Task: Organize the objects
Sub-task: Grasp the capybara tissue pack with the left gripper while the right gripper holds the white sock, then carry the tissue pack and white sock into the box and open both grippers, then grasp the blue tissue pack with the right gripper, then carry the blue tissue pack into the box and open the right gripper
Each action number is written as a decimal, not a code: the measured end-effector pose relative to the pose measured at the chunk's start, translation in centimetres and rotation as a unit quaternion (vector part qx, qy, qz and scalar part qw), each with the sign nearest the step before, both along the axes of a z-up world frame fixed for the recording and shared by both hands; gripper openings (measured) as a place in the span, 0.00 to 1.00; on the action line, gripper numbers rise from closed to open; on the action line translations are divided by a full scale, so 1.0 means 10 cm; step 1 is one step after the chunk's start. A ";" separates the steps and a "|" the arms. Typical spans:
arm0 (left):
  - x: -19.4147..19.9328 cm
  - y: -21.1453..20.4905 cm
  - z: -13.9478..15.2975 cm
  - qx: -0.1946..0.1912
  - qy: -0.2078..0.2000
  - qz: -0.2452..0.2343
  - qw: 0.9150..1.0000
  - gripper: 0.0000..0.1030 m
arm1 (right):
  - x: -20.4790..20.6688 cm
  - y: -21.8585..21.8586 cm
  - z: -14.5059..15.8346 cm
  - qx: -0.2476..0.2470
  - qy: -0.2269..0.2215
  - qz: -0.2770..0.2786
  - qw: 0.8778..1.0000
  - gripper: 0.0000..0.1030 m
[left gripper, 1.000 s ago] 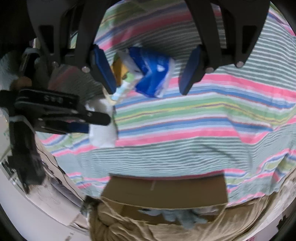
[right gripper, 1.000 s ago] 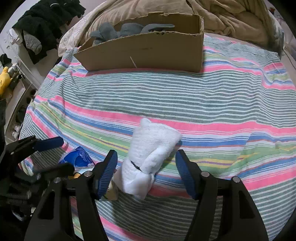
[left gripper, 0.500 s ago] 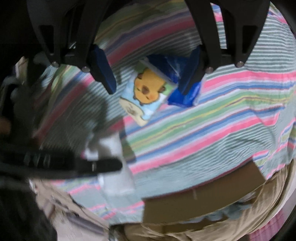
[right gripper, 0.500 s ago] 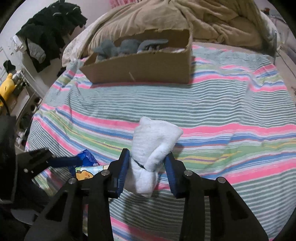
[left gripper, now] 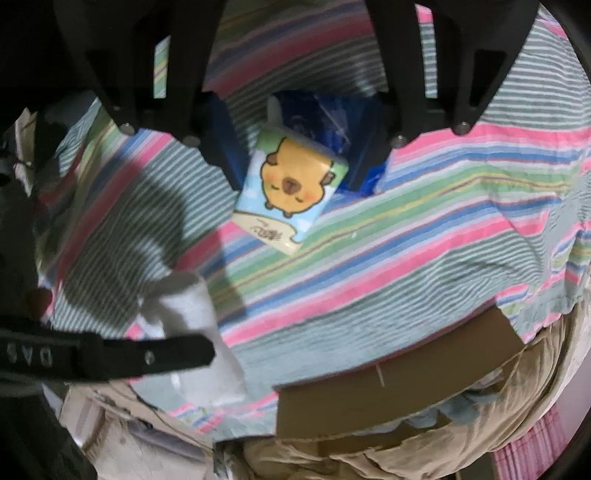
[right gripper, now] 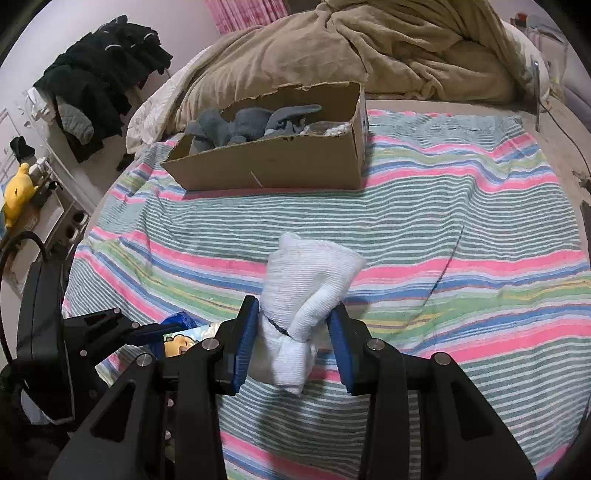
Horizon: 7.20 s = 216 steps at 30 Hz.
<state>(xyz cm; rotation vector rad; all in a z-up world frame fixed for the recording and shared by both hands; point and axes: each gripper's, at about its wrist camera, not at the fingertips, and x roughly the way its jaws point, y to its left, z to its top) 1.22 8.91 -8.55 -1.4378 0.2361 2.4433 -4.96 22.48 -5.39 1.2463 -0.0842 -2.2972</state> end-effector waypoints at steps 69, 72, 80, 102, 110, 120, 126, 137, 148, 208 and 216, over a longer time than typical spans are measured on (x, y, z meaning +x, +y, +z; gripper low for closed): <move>-2.00 -1.44 0.87 0.107 0.123 0.171 0.972 0.54 | -1.79 -0.45 0.41 0.034 0.041 0.025 0.998 0.40; -2.07 -1.45 0.81 0.111 0.117 0.175 0.971 0.54 | -1.82 -0.48 0.36 0.047 0.042 0.029 0.998 0.40; -2.19 -1.43 0.76 0.103 0.120 0.185 0.970 0.54 | -1.83 -0.34 0.43 0.048 0.072 -0.007 0.996 0.55; -1.55 -1.42 1.02 0.109 0.116 0.186 0.970 0.70 | -1.36 -0.30 0.48 0.046 0.074 -0.023 0.996 0.72; -1.14 -1.38 0.99 0.111 0.102 0.181 0.972 0.70 | -0.89 -0.46 0.42 0.042 0.061 0.008 0.997 0.74; -0.66 -1.41 0.84 0.112 0.087 0.189 0.972 0.70 | -0.41 -0.68 0.19 0.049 0.037 0.049 0.997 0.81; -0.41 -1.45 0.71 0.107 0.075 0.191 0.973 0.70 | -0.21 -0.83 0.05 0.059 0.023 0.075 0.995 0.81; -0.06 -1.50 0.51 0.109 0.052 0.192 0.974 0.70 | 0.20 -1.17 -0.31 0.083 -0.009 0.140 0.987 0.81; 0.13 -1.50 0.38 0.105 0.033 0.191 0.975 0.70 | 0.39 -1.37 -0.49 0.098 -0.026 0.190 0.977 0.81; -1.11 -1.37 0.83 0.075 0.089 0.170 0.979 0.70 | -1.30 -0.99 0.52 0.053 0.090 0.093 0.990 0.56; -1.30 -1.38 0.82 0.080 0.093 0.168 0.978 0.70 | -1.48 -1.03 0.44 0.056 0.083 0.092 0.991 0.56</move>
